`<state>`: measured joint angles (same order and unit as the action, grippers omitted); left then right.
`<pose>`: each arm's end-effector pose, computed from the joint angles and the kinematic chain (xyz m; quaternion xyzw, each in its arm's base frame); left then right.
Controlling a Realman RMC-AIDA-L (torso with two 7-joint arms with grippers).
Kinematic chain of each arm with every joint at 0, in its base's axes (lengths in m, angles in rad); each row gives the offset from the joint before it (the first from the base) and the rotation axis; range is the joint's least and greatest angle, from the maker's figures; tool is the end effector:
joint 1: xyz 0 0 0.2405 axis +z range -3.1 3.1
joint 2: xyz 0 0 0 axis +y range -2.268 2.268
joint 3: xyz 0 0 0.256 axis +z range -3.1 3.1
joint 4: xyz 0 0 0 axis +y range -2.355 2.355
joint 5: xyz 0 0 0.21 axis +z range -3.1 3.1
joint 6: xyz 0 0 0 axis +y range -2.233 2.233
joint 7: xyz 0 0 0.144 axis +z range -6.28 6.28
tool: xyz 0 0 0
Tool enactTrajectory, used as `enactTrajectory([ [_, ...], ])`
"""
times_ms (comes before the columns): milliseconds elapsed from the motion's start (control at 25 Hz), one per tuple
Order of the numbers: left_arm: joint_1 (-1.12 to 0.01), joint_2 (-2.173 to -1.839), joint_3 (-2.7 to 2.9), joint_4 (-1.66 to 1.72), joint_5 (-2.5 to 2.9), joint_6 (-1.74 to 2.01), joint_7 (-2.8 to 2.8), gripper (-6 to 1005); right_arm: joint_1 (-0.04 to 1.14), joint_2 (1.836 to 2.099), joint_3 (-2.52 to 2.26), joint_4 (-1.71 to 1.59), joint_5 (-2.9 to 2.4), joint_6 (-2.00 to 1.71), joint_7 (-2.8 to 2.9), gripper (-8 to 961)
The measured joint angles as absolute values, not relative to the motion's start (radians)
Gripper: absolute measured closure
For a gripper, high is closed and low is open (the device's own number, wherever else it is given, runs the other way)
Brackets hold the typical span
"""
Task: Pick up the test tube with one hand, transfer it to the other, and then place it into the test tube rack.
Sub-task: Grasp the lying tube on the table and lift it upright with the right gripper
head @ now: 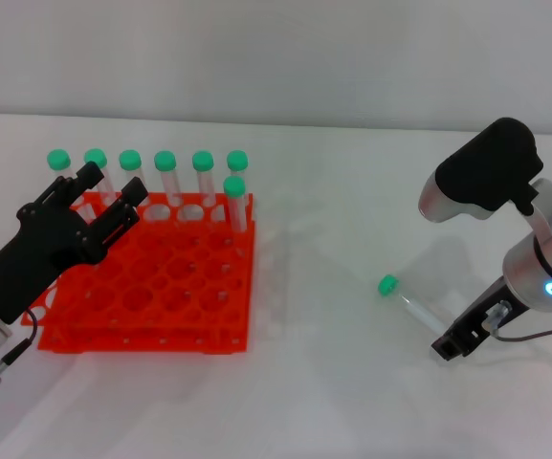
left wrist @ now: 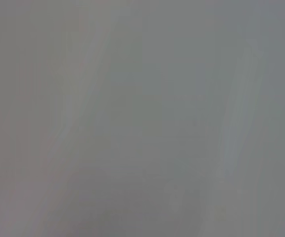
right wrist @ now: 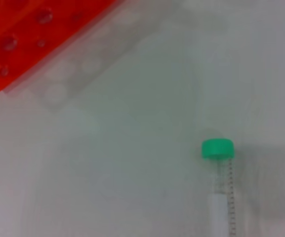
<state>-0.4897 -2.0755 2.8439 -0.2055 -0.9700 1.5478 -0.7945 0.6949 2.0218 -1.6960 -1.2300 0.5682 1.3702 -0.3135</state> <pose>-0.3136 0.3078 0.0080 -0.7738 -0.2412 -0.4237 0.4044 0.1651 0.3645 -0.0433 -0.9013 0.3199 -0.2122 0.2008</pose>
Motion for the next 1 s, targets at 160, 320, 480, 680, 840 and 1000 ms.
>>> enactTrajectory([
  [160, -0.491, -2.076, 2.844, -0.205, -0.970, 1.548, -0.794, 269, 0.699, 2.022, -1.692, -1.213, 0.564, 1.357, -0.311, 543],
  [320, -0.491, -2.075, 2.844, -0.205, -0.970, 1.548, -0.795, 269, 0.709, 2.022, -1.692, -1.194, 0.562, 1.353, -0.310, 535],
  [480, -0.490, -2.075, 2.844, -0.204, -0.969, 1.548, -0.795, 269, 0.746, 2.022, -1.700, -1.137, 0.562, 1.353, -0.305, 541],
  [680, -0.489, -2.075, 2.844, -0.204, -0.969, 1.548, -0.795, 270, 0.766, 2.022, -1.716, -1.122, 0.561, 1.353, -0.301, 569],
  [840, -0.487, -2.075, 2.844, -0.204, -0.969, 1.548, -0.795, 270, 0.767, 2.022, -1.718, -1.140, 0.560, 1.354, -0.302, 644],
  [1000, -0.490, -2.075, 2.844, -0.204, -0.969, 1.548, -0.796, 270, 0.768, 2.021, -1.718, -1.141, 0.560, 1.360, -0.305, 764],
])
